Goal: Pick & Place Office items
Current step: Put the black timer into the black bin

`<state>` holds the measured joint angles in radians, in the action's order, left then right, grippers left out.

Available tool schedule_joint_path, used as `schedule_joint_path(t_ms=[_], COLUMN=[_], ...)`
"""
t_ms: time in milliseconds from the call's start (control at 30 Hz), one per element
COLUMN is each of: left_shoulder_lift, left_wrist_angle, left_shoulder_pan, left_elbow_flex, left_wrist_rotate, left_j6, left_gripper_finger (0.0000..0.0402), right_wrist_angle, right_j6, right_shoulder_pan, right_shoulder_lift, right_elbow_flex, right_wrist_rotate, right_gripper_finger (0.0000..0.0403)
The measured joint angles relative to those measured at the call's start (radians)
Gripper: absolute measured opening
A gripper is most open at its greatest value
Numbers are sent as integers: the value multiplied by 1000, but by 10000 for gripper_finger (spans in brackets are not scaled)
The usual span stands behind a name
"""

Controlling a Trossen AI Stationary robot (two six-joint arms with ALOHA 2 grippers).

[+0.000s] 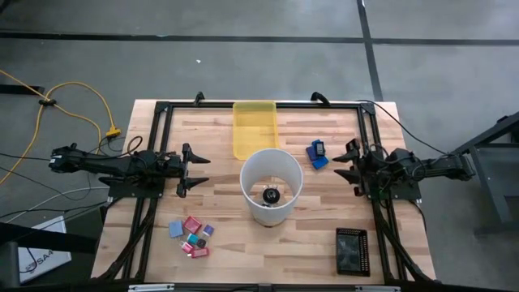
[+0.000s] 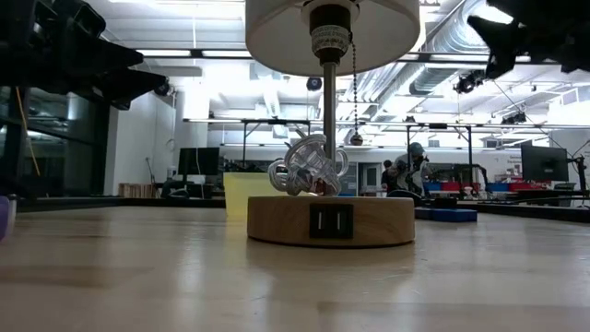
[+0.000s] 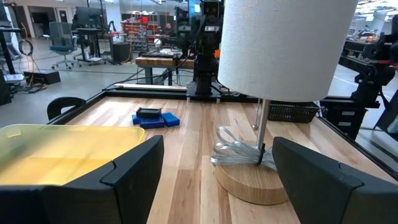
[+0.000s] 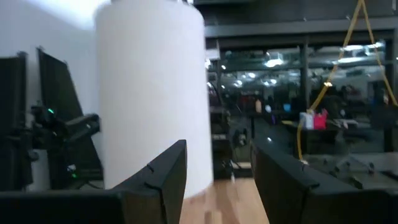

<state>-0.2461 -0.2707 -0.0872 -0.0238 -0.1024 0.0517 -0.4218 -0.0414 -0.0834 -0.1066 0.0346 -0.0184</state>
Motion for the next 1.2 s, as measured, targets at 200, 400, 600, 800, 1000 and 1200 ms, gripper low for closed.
schedule_joint_path(t_ms=[200,400,600,800,1000,1200], left_shoulder_lift=[0,0,0,0,0,0], left_wrist_angle=[0,0,0,0,0,0], left_shoulder_pan=[0,0,0,0,0,0], left_elbow_flex=[0,0,0,0,0,0], left_wrist_rotate=[0,0,0,0,0,0], left_j6=[0,0,0,0,0,0], left_gripper_finger=[293,293,293,293,293,293], right_wrist_angle=[20,187,383,503,611,743], right_j6=[-14,-8,10,12,-80,-189], right_shoulder_pan=[0,0,0,0,1,14], right_shoulder_lift=[-62,-208,-356,-466,-570,-683], right_elbow_flex=[83,246,400,504,606,714], right_wrist_rotate=[-1,-42,-203,-387,-549,-723], right_gripper_finger=[162,162,162,162,162,162])
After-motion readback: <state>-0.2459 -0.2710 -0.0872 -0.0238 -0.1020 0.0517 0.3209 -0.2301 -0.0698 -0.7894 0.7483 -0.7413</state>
